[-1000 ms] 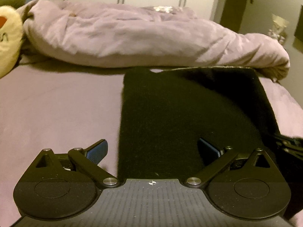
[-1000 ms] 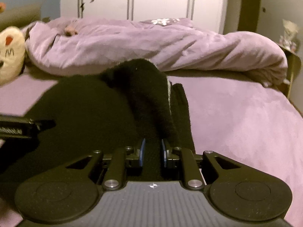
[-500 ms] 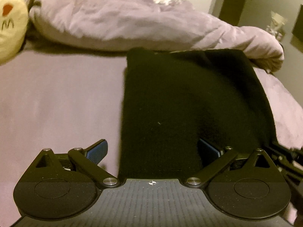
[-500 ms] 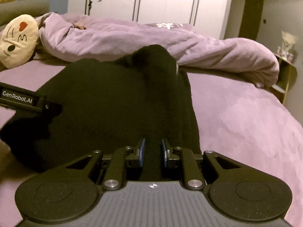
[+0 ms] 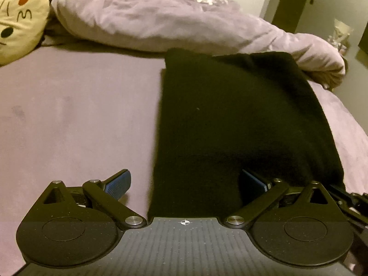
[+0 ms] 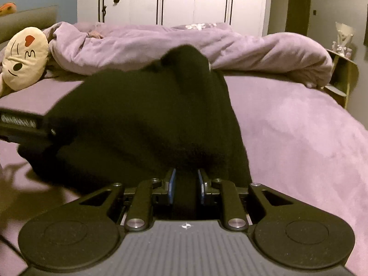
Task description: Fold small clothes
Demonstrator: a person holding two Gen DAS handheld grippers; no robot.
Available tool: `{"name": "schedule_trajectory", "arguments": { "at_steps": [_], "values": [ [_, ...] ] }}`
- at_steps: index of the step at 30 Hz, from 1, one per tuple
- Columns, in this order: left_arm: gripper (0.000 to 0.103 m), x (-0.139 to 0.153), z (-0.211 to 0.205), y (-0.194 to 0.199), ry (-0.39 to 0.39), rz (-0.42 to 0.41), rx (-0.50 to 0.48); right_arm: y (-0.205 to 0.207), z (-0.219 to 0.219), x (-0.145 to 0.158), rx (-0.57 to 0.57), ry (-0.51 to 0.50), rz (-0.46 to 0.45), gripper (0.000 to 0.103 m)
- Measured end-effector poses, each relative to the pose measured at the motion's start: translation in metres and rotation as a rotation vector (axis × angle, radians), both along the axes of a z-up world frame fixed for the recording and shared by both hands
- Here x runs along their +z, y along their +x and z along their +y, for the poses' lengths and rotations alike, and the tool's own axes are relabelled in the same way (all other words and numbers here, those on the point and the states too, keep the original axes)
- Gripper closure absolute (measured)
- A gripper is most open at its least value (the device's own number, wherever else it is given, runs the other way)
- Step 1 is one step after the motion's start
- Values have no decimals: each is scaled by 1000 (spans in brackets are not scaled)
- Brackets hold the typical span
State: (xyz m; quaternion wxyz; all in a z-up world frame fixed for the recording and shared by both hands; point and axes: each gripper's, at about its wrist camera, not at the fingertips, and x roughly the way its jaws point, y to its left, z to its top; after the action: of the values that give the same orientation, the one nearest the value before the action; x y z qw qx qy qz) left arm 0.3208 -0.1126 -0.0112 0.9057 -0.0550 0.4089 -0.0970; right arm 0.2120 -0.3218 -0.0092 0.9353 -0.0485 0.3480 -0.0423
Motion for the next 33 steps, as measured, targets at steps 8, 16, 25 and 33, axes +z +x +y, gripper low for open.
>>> {"name": "schedule_trajectory", "arguments": {
  "at_steps": [8, 16, 25, 33],
  "values": [
    [0, -15, 1, -2, -23, -19, 3, 0, -6, -9, 46, -14, -20, 84],
    [0, -13, 3, -1, -40, 14, 22, 0, -1, -4, 46, -34, -4, 83],
    [0, -17, 6, 0, -67, 29, 29, 4, 0, -10, 59, -48, -2, 83],
    [0, 2, 1, 11, -17, 104, 14, 11, 3, 0, 70, -62, 50, 83]
  ]
}}
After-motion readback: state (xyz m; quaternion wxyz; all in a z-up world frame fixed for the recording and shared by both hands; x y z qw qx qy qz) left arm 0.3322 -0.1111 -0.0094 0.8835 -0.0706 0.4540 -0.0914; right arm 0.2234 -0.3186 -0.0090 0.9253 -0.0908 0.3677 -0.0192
